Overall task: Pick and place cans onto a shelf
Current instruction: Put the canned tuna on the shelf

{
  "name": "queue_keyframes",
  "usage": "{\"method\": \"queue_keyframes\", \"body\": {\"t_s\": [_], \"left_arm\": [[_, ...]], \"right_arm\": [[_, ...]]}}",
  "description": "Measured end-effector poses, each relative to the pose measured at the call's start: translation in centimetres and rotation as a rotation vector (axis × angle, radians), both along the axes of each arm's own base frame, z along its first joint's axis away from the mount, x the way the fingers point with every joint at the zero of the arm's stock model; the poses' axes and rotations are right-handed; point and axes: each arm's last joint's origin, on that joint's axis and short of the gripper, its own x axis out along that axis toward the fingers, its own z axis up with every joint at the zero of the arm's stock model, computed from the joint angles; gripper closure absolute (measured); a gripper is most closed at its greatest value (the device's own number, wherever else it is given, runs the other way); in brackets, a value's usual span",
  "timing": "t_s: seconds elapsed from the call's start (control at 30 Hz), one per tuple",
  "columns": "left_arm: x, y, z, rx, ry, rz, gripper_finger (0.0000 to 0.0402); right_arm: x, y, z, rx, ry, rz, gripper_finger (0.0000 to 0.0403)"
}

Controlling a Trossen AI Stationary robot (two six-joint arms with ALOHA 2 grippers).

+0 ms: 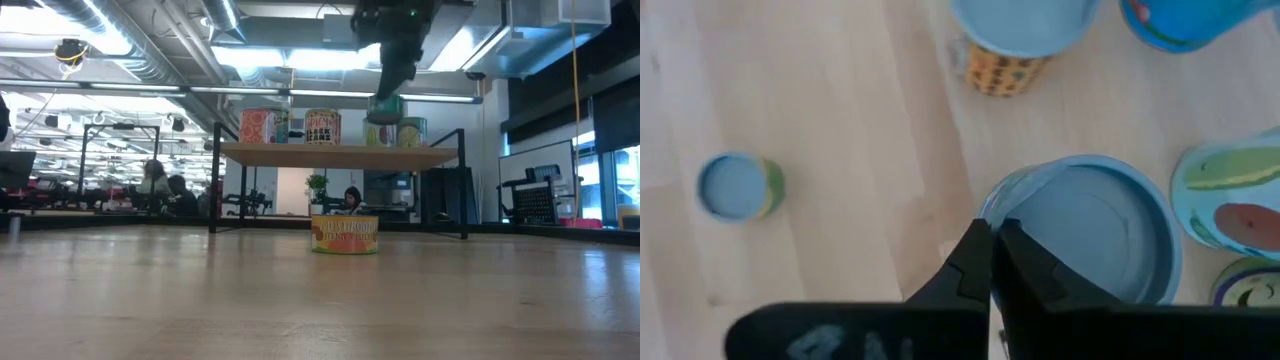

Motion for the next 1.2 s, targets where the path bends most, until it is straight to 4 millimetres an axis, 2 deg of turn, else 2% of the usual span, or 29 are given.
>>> {"method": "queue_keyframes", "body": {"t_s": [0.5, 0.8, 1.03, 1.2], "left_arm": [[0.0, 0.0, 0.0, 0.002, 0.000, 0.003, 0.0345], [0.0, 0.0, 0.0, 0.001, 0.000, 0.003, 0.0345], [0.0, 0.0, 0.0, 0.001, 0.000, 0.003, 0.0345], [0.0, 0.0, 0.0, 0.002, 0.000, 0.003, 0.0345]], "right_arm": [[2.3, -1.5, -3.8, 0.006, 0.096, 0.055, 0.0397], [2.5, -1.6, -4.1, -0.002, 0.105, 0.060, 0.0396], [2.4, -1.7, -4.1, -0.011, 0.115, 0.047, 0.0337], [2.4, -1.7, -4.1, -0.016, 0.118, 0.054, 0.0325]]}}
